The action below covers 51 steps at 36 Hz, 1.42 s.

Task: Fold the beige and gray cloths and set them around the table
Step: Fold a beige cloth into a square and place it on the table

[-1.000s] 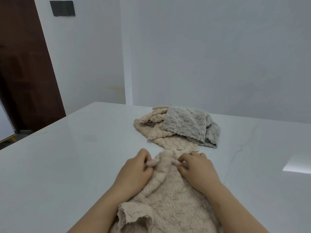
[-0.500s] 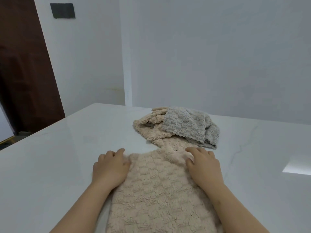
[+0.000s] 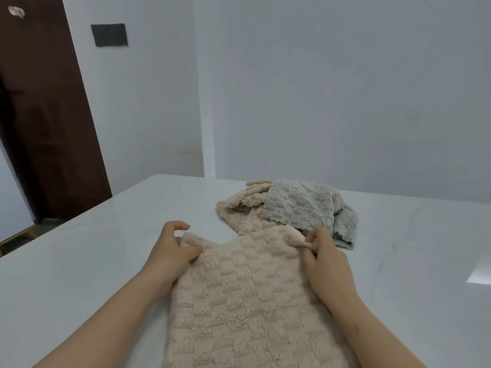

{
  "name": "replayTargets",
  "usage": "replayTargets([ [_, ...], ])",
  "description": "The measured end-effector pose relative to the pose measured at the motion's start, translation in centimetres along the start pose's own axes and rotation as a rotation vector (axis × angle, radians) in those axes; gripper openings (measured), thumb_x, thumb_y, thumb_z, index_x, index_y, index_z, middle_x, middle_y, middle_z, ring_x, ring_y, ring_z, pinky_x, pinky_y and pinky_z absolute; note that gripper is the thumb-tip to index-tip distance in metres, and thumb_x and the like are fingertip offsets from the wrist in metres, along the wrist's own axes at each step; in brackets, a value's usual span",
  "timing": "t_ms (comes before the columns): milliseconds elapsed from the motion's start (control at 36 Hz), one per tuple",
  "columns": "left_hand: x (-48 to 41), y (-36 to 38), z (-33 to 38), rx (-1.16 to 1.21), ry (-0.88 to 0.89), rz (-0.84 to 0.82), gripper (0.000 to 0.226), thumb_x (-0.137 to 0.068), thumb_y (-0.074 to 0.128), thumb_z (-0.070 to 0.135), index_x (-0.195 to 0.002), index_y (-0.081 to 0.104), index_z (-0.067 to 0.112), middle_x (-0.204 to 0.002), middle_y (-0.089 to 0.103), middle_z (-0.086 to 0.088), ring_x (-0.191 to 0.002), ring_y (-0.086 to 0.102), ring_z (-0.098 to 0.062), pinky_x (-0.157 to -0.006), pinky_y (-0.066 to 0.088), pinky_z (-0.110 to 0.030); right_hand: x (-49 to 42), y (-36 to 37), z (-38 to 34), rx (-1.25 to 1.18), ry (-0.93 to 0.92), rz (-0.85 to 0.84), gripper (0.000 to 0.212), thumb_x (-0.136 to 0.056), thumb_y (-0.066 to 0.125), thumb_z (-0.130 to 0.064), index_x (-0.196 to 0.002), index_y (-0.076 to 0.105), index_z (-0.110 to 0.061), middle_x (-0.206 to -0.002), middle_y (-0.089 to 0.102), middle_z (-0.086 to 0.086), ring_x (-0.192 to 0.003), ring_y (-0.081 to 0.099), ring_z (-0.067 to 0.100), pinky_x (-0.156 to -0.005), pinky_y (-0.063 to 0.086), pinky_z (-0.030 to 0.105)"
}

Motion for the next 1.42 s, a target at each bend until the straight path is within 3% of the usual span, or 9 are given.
replayTargets([
  [111,-2.5,-1.6,-0.1,-0.182,0.090,0.073,0.039,-0.081,0.065,0.009,-0.105,0.045,0.031,-0.087,0.050,0.000,-0.073,0.053,-0.018,-0.059,0.041,-0.027,-1.6,0.5,-1.0,-0.079,-0.073,0.065,0.033,-0.079,0.047,0.008,-0.074,0.037,-0.024,-0.071,0.043,-0.007,-0.067,0.040,0.010,-0.055,0.029,0.020],
  [222,-4.6,-2.1,-0.1,-0.434,0.263,0.110,0.024,-0.080,0.064,0.006,-0.070,0.054,0.024,-0.082,0.057,0.002,-0.078,0.051,-0.012,-0.063,0.034,-0.013,-3.4,1.6,-1.6,-0.061,-0.129,0.091,0.039,-0.072,0.049,0.014,-0.065,0.040,-0.024,-0.076,0.041,-0.013,-0.074,0.040,0.012,-0.062,0.029,0.009],
  [417,-6.9,-1.7,-1.2,-0.612,0.356,0.123,0.039,-0.078,0.058,-0.002,-0.059,0.049,0.030,-0.074,0.047,0.006,-0.068,0.043,-0.004,-0.060,0.029,-0.010,-5.5,3.0,-1.6,0.076,-0.132,0.015,0.025,-0.085,0.052,0.001,-0.104,0.067,-0.005,-0.114,0.059,0.005,-0.111,0.048,0.018,-0.088,0.029,0.018],
  [583,-7.3,-1.2,-1.7,-0.790,0.395,0.182,0.015,-0.087,0.055,0.007,-0.087,0.068,0.016,-0.111,0.055,0.000,-0.108,0.049,-0.023,-0.082,0.041,-0.028,-5.2,4.4,-0.1,0.459,-0.012,-0.150,0.057,-0.088,0.046,-0.030,-0.142,0.026,-0.025,-0.157,0.001,0.002,-0.142,0.008,0.027,-0.114,0.013,0.042],
  [694,-6.4,-1.1,-1.2,-0.925,0.397,0.234,0.024,-0.090,0.050,0.013,-0.110,0.063,0.021,-0.135,0.044,-0.003,-0.127,0.035,-0.025,-0.099,0.032,-0.037,-5.0,4.0,-0.2,0.477,0.005,-0.118,0.056,-0.092,0.040,-0.030,-0.144,0.020,-0.030,-0.157,-0.009,0.001,-0.143,0.000,0.030,-0.115,0.010,0.046],
  [917,-0.4,0.5,-0.1,-0.757,0.418,-0.027,0.017,-0.092,0.047,0.022,-0.102,0.061,0.027,-0.096,0.046,0.008,-0.101,0.049,-0.014,-0.088,0.039,-0.026,-1.4,2.9,-1.2,0.389,-0.117,-0.144,0.040,-0.092,0.047,-0.030,-0.131,0.044,-0.026,-0.146,0.031,-0.002,-0.133,0.028,0.023,-0.109,0.021,0.037],
  [1167,8.9,0.2,-1.5,-0.672,0.567,-0.246,0.019,-0.087,0.055,0.029,-0.075,0.049,0.042,-0.089,0.053,0.017,-0.087,0.050,-0.002,-0.075,0.039,-0.012,5.1,0.1,-2.0,0.234,-0.283,-0.274,0.008,-0.087,0.056,-0.020,-0.089,0.054,-0.028,-0.080,0.046,-0.013,-0.085,0.046,0.011,-0.073,0.032,0.017],
  [1306,10.8,-0.1,-2.5,-0.762,0.567,-0.382,0.029,-0.062,0.034,0.070,-0.076,0.045,0.047,-0.095,0.052,0.022,-0.094,0.044,0.006,-0.080,0.034,-0.010,8.6,-0.7,-2.6,0.129,-0.362,-0.476,0.016,-0.071,0.062,-0.044,-0.069,0.046,-0.043,-0.076,0.055,-0.014,-0.079,0.048,0.001,-0.071,0.034,0.016],
  [1417,12.4,0.0,-2.6,-0.943,0.563,-0.473,0.063,-0.053,0.040,0.080,-0.106,0.044,0.045,-0.109,0.037,0.028,-0.106,0.036,0.002,-0.084,0.027,-0.007,10.1,-0.8,-2.5,0.240,-0.420,-0.601,0.057,-0.052,0.048,-0.073,-0.094,0.060,-0.036,-0.096,0.049,-0.017,-0.097,0.043,0.005,-0.085,0.030,0.010],
])
Point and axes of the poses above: each hand's wrist, its own x-axis away from the middle knuckle, its own y-axis out of the palm, z = x × y, the point moved 5 cm from there along -x, towards the middle knuckle
